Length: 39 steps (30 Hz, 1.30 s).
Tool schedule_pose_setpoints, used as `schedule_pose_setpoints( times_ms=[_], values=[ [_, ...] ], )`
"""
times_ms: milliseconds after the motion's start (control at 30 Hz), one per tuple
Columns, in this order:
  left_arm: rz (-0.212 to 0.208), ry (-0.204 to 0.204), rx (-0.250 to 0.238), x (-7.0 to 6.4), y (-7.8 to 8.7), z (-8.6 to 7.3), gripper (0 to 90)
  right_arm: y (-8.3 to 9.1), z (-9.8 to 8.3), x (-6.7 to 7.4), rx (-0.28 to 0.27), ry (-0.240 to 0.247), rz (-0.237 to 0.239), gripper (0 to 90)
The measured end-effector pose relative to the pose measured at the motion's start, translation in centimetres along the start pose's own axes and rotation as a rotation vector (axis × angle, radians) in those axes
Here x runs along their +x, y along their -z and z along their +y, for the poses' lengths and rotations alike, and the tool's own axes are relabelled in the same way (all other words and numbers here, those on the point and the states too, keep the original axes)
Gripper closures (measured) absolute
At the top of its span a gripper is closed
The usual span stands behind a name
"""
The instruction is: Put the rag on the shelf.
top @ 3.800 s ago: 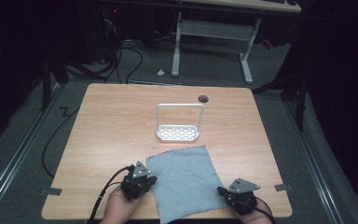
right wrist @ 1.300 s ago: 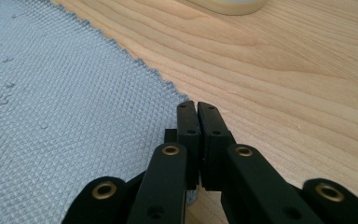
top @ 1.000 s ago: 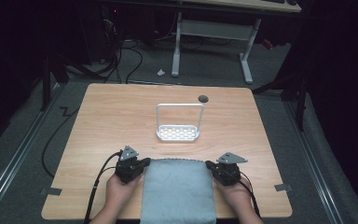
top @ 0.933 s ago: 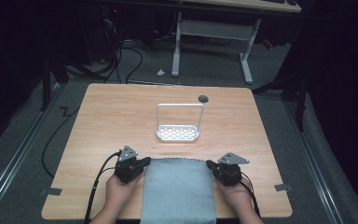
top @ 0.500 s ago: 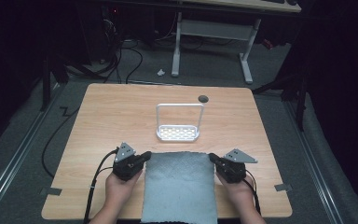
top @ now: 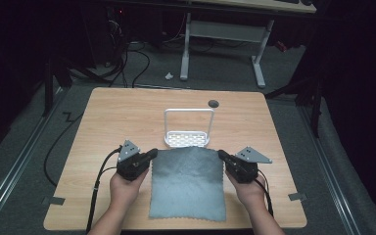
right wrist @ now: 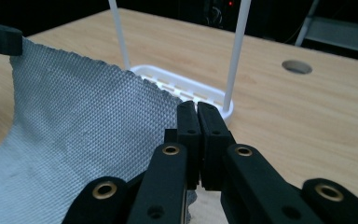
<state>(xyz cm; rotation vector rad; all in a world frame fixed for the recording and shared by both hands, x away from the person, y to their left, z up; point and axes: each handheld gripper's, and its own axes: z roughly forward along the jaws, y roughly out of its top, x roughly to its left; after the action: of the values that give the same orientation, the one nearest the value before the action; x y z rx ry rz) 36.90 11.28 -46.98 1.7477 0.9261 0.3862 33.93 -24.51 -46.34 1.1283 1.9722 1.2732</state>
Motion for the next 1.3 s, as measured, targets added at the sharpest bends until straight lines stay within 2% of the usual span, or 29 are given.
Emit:
schedule_pose_setpoints(
  times_ms=[267, 567, 900, 1233, 1300],
  values=[
    [0.008, -0.041, -0.054, -0.5, 1.0, 2.2, 89.3, 1.4, 2.6, -0.4, -0.077, 0.002, -0.010, 89.7],
    [0.012, -0.067, -0.121, -0.7, 2.0, 4.6, 89.4, 2.7, 5.0, -0.5, -0.146, 0.018, -0.020, 89.7],
    [0.021, -0.103, -0.184, -0.8, 3.1, 7.2, 89.4, 3.6, 7.3, -0.5, -0.203, 0.033, -0.026, 89.7],
    [0.037, -0.144, -0.225, -0.8, 3.2, 10.3, 89.5, 3.7, 9.4, -1.0, -0.245, 0.037, -0.037, 89.7],
    [0.041, -0.152, -0.226, -0.7, 3.2, 10.6, 89.5, 3.7, 9.7, -1.0, -0.250, 0.025, -0.037, 89.7]
  ],
)
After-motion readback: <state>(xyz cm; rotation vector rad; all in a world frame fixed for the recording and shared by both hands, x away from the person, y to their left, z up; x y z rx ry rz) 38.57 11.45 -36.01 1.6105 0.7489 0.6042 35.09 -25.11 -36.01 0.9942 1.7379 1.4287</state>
